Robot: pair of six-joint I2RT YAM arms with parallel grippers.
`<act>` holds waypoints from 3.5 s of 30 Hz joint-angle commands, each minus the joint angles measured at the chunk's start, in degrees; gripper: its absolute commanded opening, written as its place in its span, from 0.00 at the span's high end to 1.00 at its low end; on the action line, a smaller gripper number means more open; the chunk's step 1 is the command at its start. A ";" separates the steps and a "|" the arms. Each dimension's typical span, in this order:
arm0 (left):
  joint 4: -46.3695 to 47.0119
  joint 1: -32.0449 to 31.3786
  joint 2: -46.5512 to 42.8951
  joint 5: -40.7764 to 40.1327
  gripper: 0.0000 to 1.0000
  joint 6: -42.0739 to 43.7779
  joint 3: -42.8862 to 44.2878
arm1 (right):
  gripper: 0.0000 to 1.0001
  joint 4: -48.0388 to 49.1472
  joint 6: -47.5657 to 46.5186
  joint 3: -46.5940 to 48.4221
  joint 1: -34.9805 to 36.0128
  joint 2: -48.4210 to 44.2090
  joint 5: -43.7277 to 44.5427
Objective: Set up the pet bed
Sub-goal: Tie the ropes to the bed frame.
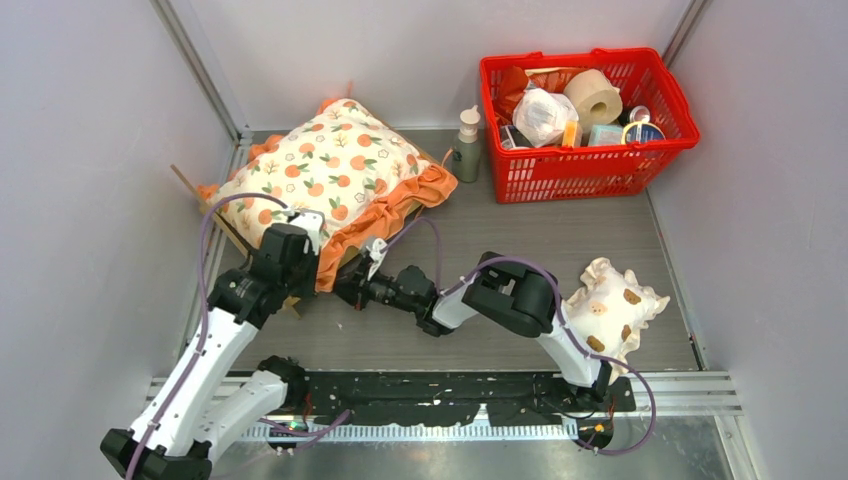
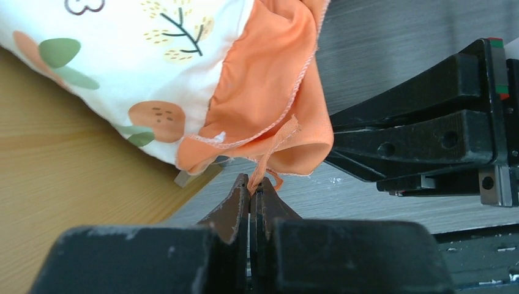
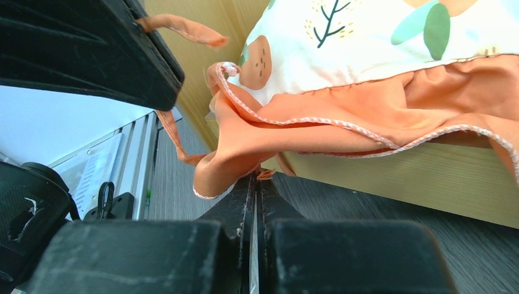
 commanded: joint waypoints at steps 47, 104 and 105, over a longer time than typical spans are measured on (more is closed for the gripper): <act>-9.91 2.72 4.32 -5.56 0.47 -0.57 23.33 | 0.95 -5.73 2.12 4.44 -1.94 -5.00 -6.77; 15.33 -13.05 -25.03 -27.94 0.54 -37.53 -20.16 | 0.95 -2.80 2.71 3.40 -1.94 -6.01 -6.96; 16.54 -13.17 -25.79 -27.42 0.56 -38.42 -21.97 | 0.95 -2.82 2.72 3.53 -1.94 -5.97 -6.99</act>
